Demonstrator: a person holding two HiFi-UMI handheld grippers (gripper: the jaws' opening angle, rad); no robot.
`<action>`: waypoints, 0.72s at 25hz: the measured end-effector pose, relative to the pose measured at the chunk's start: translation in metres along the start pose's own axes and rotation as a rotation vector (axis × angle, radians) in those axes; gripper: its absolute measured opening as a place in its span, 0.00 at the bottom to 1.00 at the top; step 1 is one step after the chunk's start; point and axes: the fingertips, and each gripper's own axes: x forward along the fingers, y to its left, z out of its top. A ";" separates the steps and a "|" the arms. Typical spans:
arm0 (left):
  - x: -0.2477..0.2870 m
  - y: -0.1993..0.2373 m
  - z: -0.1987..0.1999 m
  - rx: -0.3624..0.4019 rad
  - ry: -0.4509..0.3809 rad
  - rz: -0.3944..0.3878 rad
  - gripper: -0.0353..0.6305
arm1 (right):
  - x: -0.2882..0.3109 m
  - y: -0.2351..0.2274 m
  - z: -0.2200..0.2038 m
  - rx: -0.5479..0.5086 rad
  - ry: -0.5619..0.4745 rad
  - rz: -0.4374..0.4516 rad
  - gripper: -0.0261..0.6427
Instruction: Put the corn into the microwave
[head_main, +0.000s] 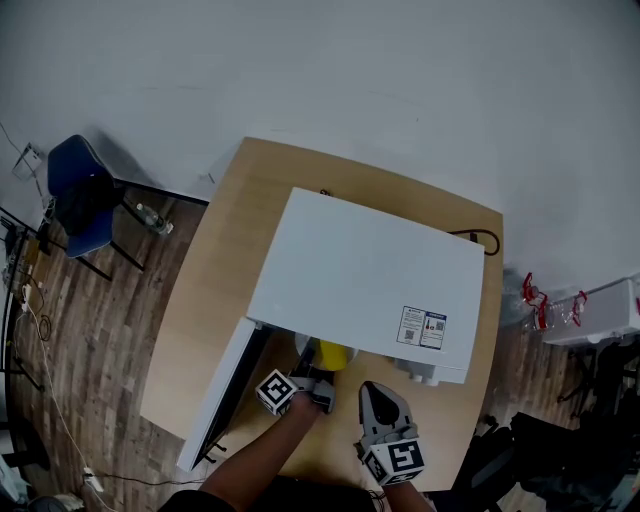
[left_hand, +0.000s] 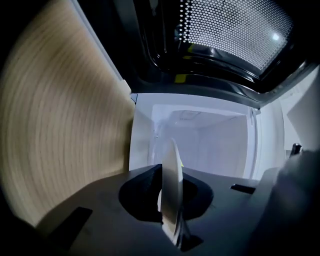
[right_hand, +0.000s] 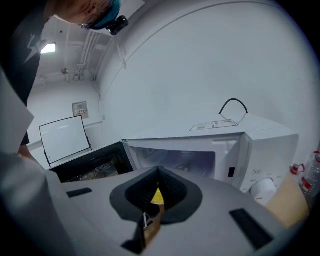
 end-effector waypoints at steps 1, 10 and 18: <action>0.001 0.000 0.000 -0.007 -0.009 -0.001 0.08 | 0.000 0.001 0.000 -0.003 -0.005 0.005 0.13; 0.010 0.007 0.003 0.013 -0.076 0.019 0.08 | -0.009 0.004 -0.019 0.020 0.067 0.001 0.13; 0.009 0.006 0.003 0.074 -0.090 0.076 0.08 | -0.011 0.011 -0.026 0.005 0.037 0.032 0.13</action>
